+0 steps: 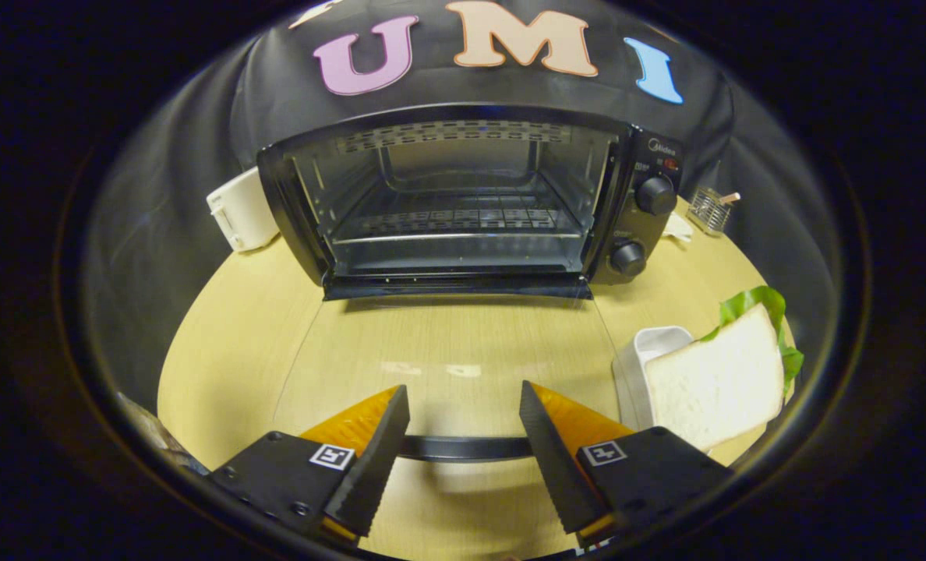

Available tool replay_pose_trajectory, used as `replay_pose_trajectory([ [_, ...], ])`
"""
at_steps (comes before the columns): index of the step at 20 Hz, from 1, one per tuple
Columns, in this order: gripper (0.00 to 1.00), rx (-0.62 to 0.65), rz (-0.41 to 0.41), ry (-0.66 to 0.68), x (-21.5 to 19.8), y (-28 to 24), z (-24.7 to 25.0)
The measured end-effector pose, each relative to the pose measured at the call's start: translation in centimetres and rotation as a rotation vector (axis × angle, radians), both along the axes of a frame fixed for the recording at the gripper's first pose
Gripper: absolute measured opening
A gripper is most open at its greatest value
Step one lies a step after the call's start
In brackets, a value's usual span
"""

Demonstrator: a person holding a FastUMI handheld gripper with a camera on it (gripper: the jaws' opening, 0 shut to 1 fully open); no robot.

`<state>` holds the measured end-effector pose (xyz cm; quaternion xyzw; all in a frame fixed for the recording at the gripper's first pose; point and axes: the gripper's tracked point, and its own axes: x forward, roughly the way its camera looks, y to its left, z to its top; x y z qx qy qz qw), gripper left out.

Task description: Open the toaster oven, put the food inside, and close the toaster oven door.

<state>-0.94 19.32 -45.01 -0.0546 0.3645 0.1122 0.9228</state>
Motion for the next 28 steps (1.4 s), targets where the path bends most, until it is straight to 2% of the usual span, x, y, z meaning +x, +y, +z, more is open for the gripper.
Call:
replay_pose_trajectory([
  [4,0.9,0.025,0.048,0.039,-0.3,0.4,1.9],
  [8,0.9,0.089,0.094,0.046,-1.0,-0.7,7.3],
  [12,0.9,0.116,0.076,0.052,-0.4,-4.9,12.3],
  [18,0.88,0.126,0.036,0.097,1.8,-13.7,16.6],
  [23,0.88,0.105,0.008,0.187,2.8,-21.0,15.5],
  [28,0.87,0.155,0.064,0.384,2.1,-22.3,10.3],
])
